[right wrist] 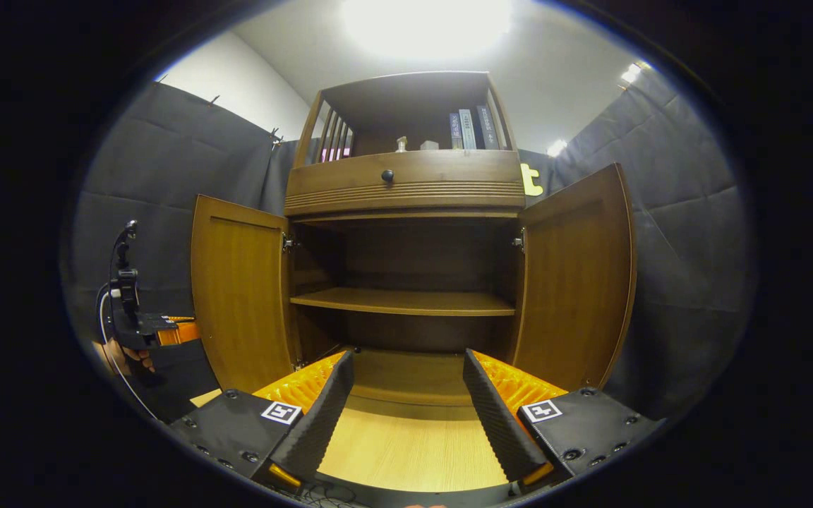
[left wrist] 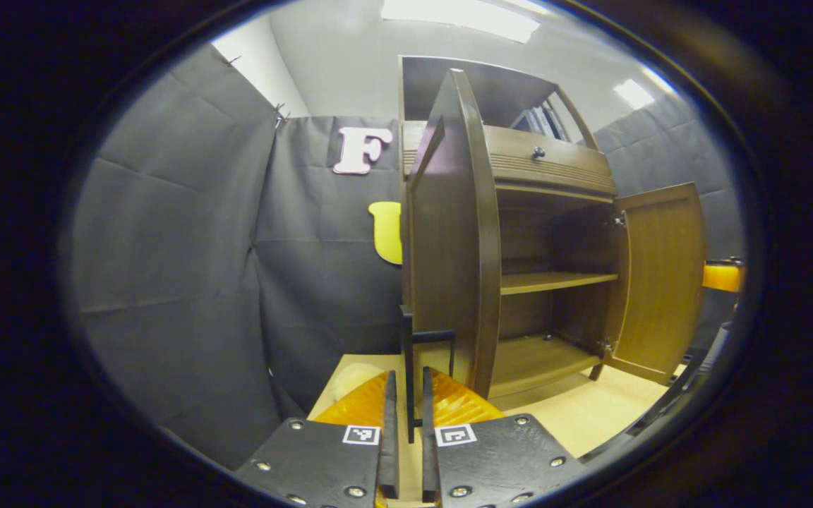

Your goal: Open the right door of the double-door shoe cabinet with the right hand, and open the left door with the left hand.

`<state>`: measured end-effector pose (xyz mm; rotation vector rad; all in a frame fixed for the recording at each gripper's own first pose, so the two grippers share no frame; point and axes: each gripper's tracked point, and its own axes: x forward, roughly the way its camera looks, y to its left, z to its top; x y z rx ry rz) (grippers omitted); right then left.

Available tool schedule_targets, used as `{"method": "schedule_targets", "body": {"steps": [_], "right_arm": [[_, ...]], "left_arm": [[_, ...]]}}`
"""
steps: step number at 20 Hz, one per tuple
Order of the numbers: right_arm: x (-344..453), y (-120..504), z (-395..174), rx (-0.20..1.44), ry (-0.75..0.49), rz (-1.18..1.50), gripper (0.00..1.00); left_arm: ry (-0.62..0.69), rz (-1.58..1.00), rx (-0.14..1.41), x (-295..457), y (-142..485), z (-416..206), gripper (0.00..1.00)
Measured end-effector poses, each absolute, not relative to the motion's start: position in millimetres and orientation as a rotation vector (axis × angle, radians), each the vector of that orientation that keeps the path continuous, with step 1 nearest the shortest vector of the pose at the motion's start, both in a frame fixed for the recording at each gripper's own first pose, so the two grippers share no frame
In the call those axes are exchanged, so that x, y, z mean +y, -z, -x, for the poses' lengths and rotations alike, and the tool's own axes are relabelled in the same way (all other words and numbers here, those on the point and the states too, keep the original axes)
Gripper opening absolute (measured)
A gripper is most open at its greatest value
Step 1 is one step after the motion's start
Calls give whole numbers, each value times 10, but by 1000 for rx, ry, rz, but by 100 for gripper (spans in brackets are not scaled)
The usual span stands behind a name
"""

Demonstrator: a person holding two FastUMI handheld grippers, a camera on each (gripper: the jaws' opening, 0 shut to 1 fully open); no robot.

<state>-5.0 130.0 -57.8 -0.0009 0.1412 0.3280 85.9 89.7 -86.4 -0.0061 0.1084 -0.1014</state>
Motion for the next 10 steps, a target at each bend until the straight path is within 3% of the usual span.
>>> {"method": "schedule_targets", "body": {"steps": [3, 4, 10], "right_arm": [[1288, 568, 35, 139, -343, 12, 94], [1268, 565, 26, 139, -348, 8, 99], [901, 477, -35, 124, -321, -1, 100]], "left_arm": [[44, 7, 105, 1119, 849, -733, 14], [20, 6, 107, 1198, 851, -691, 14], [-64, 9, 107, 1167, 726, -327, 12]]}}
